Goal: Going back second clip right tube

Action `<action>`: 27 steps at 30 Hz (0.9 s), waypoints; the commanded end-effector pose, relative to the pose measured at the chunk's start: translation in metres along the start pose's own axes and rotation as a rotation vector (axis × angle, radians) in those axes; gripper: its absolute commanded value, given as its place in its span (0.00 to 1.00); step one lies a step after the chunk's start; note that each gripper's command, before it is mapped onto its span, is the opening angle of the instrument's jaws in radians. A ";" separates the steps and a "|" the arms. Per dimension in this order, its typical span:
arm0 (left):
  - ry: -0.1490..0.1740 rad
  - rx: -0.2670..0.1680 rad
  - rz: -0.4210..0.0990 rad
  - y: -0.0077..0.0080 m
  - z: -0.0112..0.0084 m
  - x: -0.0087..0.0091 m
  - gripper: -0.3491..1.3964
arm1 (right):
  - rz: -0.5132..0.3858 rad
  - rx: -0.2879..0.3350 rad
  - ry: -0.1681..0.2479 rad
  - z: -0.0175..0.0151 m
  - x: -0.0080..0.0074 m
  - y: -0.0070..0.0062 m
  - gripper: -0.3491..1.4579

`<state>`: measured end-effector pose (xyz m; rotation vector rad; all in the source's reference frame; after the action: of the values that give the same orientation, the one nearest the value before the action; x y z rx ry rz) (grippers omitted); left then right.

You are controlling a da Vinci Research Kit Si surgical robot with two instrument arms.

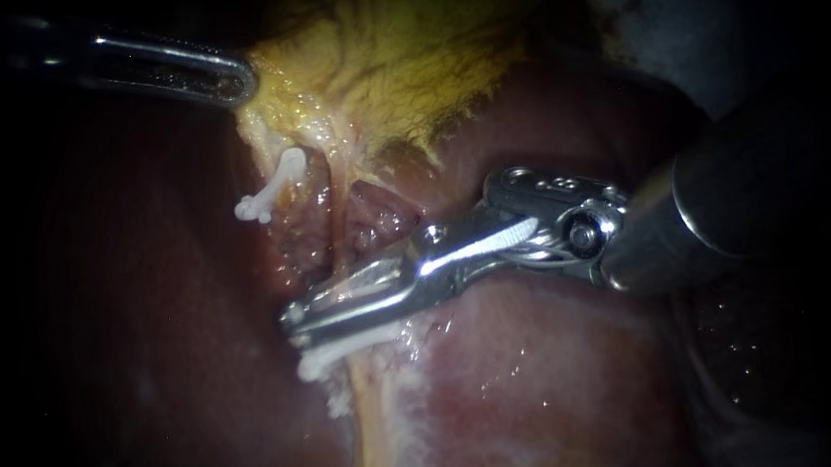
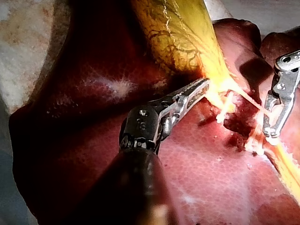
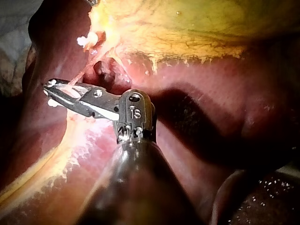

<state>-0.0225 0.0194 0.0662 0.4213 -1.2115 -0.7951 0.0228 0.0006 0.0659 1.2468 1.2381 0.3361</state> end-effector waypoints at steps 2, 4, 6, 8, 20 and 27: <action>0.000 0.000 0.001 0.0000 0.0000 0.0000 0.00 | 0.000 -0.018 0.011 -0.0001 0.0000 -0.0001 0.00; 0.000 0.000 0.001 0.0000 0.0000 0.0000 0.00 | 0.000 -0.046 0.029 -0.0001 0.0000 -0.0002 0.00; 0.000 0.000 0.001 0.0000 0.0000 0.0001 0.00 | -0.007 -0.080 0.042 0.0000 -0.0003 -0.0001 0.24; 0.000 0.000 0.001 0.0000 -0.0001 0.0001 0.00 | -0.032 -0.123 0.020 0.0000 -0.0006 0.0001 0.36; 0.000 0.001 0.001 0.0001 -0.0002 0.0001 0.00 | -0.241 -0.545 -0.054 -0.0009 -0.0031 -0.0011 0.52; 0.000 -0.001 0.001 0.0001 -0.0002 0.0001 0.00 | -0.373 -0.653 -0.061 -0.0044 -0.0042 -0.0037 0.52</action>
<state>-0.0222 0.0194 0.0663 0.4211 -1.2117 -0.7937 0.0152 -0.0016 0.0654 0.4395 1.1521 0.3673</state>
